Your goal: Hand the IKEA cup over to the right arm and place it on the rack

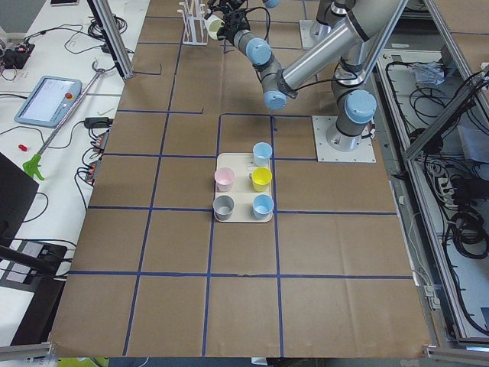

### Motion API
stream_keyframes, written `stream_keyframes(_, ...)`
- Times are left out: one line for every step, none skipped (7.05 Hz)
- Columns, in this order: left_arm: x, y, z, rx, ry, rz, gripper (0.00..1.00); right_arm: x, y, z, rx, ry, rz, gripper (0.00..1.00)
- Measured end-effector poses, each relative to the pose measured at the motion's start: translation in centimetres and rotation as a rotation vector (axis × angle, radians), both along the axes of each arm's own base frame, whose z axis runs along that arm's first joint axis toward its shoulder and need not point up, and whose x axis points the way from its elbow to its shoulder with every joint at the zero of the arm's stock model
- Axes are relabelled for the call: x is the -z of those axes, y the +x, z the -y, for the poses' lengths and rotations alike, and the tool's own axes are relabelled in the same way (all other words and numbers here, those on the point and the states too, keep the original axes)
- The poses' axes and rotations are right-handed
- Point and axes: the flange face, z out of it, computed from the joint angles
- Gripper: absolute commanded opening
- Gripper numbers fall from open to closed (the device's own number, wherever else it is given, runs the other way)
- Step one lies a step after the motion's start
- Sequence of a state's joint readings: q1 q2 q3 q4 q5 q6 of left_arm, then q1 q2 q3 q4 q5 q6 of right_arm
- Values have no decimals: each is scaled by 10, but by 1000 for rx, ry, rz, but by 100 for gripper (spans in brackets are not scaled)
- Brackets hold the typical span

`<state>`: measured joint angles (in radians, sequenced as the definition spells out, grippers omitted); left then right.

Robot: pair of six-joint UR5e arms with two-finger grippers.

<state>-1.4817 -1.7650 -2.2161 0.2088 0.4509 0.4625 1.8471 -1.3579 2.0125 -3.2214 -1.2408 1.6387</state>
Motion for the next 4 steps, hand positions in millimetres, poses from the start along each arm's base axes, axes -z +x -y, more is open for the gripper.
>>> stream_keyframes(-1, 0, 1, -1, 0, -1, 9, -1, 0, 0, 1, -2, 1, 79)
stream_keyframes(-1, 0, 1, -2, 1, -1, 9, -3, 0, 1, 2, -6, 2, 79)
stream_keyframes(0, 0, 1, -2, 2, -1, 9, -5, 0, 2, 3, -8, 3, 79)
stream_keyframes(0, 0, 1, -1, 2, -1, 9, -5, 1, 3, 3, -8, 3, 78)
